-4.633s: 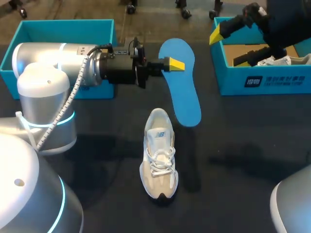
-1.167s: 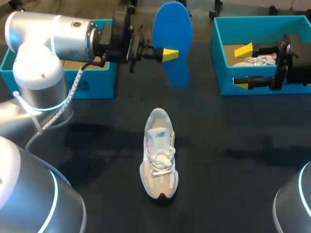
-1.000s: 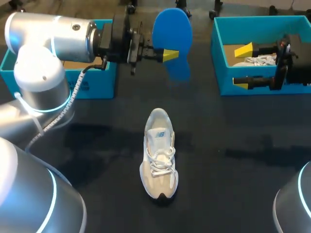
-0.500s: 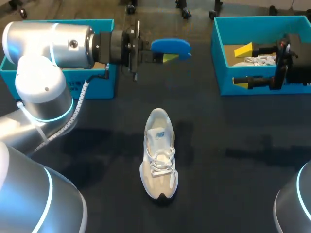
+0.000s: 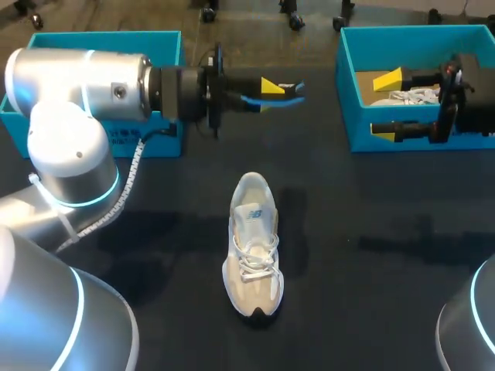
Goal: Take the shoe out of the shoebox, open the shoe tongue, remove and reinsert the insole, then place the shoe into the shoebox
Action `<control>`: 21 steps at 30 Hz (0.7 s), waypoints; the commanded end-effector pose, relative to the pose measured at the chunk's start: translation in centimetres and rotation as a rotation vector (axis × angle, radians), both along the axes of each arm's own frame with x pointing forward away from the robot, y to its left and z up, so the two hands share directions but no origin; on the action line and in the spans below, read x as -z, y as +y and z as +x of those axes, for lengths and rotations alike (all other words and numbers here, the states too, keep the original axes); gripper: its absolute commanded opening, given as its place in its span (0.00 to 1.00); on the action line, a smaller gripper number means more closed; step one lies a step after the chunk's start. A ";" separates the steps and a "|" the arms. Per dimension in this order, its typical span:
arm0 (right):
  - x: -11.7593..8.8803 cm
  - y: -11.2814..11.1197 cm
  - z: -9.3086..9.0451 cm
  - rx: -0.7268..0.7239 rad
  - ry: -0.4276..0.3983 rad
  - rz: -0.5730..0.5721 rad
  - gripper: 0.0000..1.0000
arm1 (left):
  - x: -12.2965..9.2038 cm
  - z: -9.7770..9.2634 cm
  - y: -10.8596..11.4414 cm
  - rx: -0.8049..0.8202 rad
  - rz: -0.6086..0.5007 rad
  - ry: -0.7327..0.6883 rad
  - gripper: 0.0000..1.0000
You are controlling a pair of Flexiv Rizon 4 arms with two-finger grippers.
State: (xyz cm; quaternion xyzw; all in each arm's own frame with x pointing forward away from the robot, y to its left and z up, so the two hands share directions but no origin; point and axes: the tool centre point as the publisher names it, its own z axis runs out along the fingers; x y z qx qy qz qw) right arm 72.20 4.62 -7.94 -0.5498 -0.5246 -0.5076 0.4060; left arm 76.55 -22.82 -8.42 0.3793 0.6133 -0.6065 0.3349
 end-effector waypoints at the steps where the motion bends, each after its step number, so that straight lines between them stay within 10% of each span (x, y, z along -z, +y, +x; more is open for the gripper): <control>1: 0.1 0.1 0.0 0.001 0.000 0.000 1.00 | 1.2 -0.2 -0.2 -0.038 -0.038 -0.272 0.00; 21: 1.0 2.3 -0.2 -0.012 0.016 -0.009 1.00 | 2.0 1.0 -1.3 -0.125 -0.085 -0.651 0.00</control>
